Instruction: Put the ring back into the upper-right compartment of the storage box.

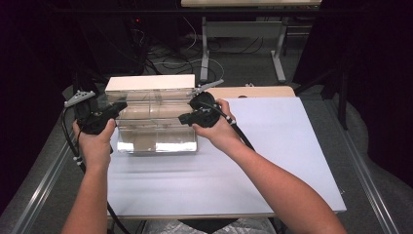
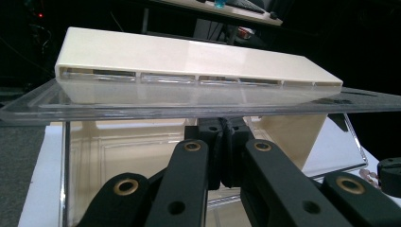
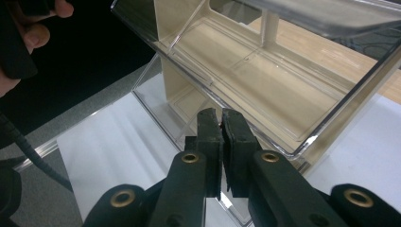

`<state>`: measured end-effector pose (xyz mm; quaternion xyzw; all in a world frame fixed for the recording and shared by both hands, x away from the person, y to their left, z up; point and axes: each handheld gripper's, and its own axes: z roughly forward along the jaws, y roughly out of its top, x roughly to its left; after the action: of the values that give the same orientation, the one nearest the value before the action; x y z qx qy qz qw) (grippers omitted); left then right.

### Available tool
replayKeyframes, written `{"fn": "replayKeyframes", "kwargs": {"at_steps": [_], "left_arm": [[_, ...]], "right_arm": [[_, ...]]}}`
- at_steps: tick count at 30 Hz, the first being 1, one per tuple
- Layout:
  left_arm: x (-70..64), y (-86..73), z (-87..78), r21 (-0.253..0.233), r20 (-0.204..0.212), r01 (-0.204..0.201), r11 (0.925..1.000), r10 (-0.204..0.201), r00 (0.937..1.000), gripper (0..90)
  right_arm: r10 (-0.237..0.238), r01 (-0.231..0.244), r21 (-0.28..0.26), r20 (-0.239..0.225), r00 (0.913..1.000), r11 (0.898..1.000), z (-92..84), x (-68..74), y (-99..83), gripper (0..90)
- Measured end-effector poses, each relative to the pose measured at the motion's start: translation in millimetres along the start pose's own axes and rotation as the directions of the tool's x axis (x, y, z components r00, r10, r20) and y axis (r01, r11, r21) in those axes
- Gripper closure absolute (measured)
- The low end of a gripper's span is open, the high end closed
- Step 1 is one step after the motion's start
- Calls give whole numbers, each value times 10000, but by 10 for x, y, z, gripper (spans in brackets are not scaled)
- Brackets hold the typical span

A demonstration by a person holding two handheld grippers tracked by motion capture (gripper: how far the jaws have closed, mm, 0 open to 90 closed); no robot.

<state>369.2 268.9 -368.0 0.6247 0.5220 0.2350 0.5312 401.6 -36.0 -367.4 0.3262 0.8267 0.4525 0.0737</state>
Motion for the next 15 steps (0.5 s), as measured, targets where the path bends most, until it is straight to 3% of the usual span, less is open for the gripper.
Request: {"fn": "replayKeyframes", "kwargs": {"at_steps": [15], "left_arm": [[-3, -1, 1, 20, -10, 10, 10000, -10, 10000, 900]], "right_arm": [[135, -121, -462, 300, 9995, 9989, -27, -64, 58, 871]]}}
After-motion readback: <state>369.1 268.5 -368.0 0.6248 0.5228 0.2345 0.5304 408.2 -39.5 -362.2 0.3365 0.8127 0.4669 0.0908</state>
